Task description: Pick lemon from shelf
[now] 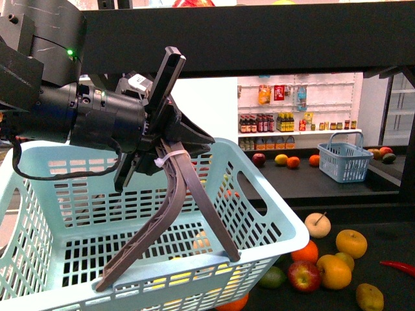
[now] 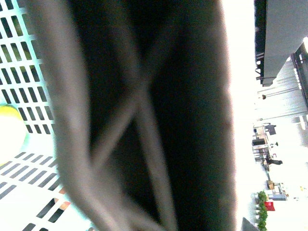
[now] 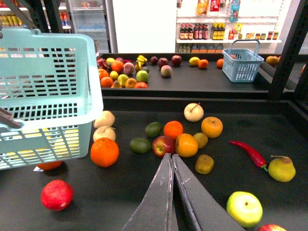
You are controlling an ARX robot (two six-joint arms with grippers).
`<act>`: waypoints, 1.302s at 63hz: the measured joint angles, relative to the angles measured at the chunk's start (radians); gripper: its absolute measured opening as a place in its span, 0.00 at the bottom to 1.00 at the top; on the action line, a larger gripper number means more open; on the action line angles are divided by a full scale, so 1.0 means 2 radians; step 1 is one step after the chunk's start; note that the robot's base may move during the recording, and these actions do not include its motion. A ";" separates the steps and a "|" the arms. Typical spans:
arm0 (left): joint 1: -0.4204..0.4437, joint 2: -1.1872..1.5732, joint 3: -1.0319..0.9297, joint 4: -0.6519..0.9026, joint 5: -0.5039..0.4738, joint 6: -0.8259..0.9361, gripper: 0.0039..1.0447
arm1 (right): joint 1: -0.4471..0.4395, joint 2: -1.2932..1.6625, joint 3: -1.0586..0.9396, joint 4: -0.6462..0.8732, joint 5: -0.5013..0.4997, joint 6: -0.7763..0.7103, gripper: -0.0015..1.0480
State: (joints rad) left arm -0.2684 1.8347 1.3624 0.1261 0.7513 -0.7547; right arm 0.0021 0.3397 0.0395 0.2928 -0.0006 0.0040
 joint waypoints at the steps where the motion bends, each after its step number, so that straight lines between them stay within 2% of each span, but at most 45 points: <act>1: 0.000 0.000 0.000 0.000 0.000 0.000 0.10 | 0.000 -0.002 0.000 -0.001 0.000 0.000 0.03; 38: 0.000 0.000 0.000 0.000 0.000 0.000 0.10 | 0.000 -0.081 -0.012 -0.057 0.000 0.000 0.03; 42: 0.000 0.000 0.000 0.000 0.000 0.000 0.10 | 0.000 -0.125 -0.012 -0.115 0.000 0.000 0.03; 46: 0.000 0.000 0.000 0.000 0.000 0.000 0.10 | 0.000 -0.154 -0.012 -0.142 0.001 0.000 0.03; 66: 0.000 0.000 0.000 0.000 0.000 0.001 0.10 | 0.000 -0.167 -0.012 -0.146 0.000 -0.001 0.03; 69: 0.000 0.000 0.000 0.000 0.000 0.000 0.10 | 0.000 -0.167 -0.012 -0.146 0.000 -0.001 0.13; 82: 0.000 0.000 0.000 0.000 0.000 0.001 0.10 | 0.000 -0.167 -0.012 -0.146 0.000 -0.001 0.46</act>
State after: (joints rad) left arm -0.2684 1.8355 1.3624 0.1257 0.7509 -0.7532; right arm 0.0021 0.0048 0.0147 0.0013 -0.0002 0.0025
